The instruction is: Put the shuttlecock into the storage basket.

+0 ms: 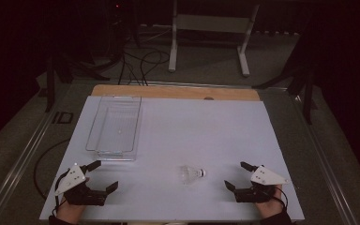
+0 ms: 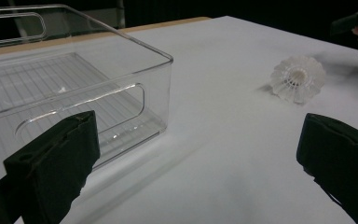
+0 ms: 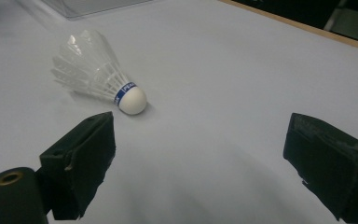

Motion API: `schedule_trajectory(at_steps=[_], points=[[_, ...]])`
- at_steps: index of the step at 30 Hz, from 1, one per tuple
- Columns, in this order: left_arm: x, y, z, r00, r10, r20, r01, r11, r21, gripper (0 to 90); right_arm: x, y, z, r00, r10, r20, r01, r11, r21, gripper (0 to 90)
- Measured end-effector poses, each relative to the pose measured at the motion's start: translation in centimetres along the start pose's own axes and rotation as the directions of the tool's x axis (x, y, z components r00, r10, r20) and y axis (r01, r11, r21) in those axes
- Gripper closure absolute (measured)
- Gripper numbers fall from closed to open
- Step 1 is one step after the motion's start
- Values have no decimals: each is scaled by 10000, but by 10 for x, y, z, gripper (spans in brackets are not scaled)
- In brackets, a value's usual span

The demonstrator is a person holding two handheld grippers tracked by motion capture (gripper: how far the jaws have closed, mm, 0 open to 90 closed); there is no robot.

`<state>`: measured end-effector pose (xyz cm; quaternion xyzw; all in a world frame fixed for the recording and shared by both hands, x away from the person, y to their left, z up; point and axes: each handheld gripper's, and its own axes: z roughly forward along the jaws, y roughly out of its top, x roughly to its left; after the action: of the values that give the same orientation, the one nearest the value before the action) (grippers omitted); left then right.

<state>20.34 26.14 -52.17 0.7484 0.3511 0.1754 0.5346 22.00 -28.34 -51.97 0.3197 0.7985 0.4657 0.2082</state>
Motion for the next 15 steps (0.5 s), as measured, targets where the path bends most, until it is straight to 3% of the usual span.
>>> schedule_trajectory(at_steps=[15], points=[[1,0,-2,9999,-55,-143,55,10000,3,0,0,1,-3,9999,70,-133,-76,9991,-413,89]])
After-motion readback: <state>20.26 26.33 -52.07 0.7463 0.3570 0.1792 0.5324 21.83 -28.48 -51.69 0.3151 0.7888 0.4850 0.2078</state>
